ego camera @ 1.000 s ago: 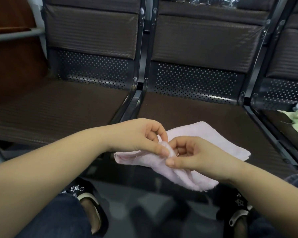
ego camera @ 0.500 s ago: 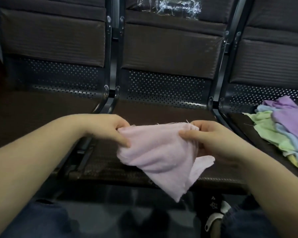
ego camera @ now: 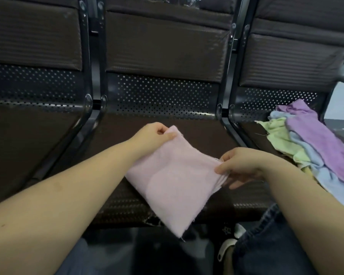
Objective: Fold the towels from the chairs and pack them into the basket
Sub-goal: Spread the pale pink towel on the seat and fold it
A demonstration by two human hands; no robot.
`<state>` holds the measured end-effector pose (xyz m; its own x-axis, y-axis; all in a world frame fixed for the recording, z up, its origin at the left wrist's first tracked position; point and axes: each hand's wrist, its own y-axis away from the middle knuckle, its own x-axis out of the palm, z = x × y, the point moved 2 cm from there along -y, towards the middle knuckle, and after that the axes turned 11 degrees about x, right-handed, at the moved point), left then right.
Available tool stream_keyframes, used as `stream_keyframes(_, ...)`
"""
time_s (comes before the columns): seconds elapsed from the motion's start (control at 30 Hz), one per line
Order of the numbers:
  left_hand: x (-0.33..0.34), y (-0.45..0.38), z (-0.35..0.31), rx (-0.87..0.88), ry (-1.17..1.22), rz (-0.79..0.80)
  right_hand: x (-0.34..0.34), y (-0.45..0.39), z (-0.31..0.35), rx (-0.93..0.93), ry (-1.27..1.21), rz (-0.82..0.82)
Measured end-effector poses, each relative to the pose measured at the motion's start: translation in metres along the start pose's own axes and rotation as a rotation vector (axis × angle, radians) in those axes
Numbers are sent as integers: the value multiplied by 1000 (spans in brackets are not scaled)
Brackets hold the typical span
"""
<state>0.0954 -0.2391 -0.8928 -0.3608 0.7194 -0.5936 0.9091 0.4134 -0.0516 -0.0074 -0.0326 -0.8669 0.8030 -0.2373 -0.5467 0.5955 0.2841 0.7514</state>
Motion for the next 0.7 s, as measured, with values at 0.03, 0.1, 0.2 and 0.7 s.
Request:
stream_keyframes(0.03,6,-3,6,-48,-72,57,2,-5,-1,26,39,2)
stream_keyframes(0.1,10,-5,20,-134,-191,135,4,-12,1,55,76,-16)
stream_keyframes(0.2,7,-2,34,-226,-284,186,3,-20,3,59,77,-63)
stream_keyframes(0.7,-25,78,43,-486,-334,262,42,-17,14,8,-32,-127)
